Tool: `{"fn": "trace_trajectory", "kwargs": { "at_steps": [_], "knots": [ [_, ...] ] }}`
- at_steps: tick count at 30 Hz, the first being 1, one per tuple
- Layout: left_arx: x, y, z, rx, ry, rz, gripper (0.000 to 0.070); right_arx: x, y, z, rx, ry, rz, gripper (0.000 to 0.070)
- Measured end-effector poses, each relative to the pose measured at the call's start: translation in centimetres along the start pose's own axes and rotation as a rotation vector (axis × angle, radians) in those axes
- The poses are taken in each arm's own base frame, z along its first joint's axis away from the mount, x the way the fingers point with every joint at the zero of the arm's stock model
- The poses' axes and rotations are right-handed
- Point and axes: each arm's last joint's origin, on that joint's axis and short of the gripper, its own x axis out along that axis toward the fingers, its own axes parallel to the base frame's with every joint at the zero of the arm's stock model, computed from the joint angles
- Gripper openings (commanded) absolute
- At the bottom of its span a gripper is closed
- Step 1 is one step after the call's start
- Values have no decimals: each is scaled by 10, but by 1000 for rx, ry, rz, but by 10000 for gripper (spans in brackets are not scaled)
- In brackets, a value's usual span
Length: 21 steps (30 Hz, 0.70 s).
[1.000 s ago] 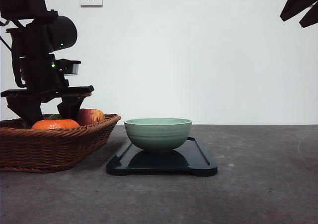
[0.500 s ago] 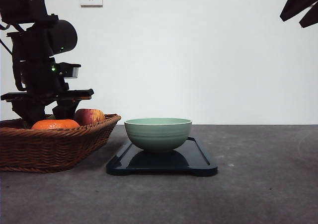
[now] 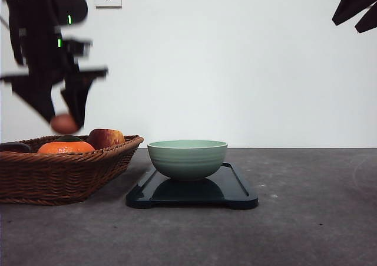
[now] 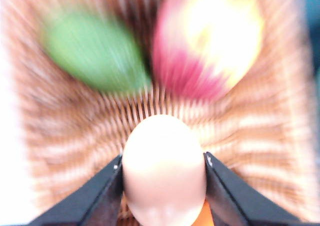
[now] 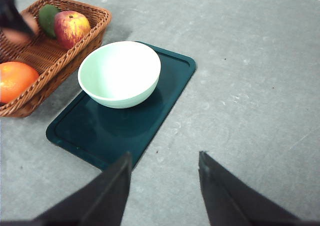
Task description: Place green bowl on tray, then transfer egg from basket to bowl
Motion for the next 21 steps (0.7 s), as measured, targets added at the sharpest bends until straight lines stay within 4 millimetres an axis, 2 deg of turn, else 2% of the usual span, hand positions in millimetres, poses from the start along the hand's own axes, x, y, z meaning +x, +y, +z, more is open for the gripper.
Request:
{"fn": "trace_trajectory", "kwargs": {
  "at_steps": [4, 7, 13, 21],
  "knots": [
    [-34, 0, 9, -1, -67, -6, 212, 0, 0, 0, -1, 0, 0, 257],
    [-46, -3, 14, 4, -100, -59, 212, 0, 0, 1, -1, -6, 0, 257],
    [-53, -29, 20, 67, -161, -273, 212, 0, 0, 2, -2, -23, 2, 257],
    [-60, -72, 26, 168, -293, -361, 217, 0, 1, 6, -5, -64, 5, 257]
  ]
}}
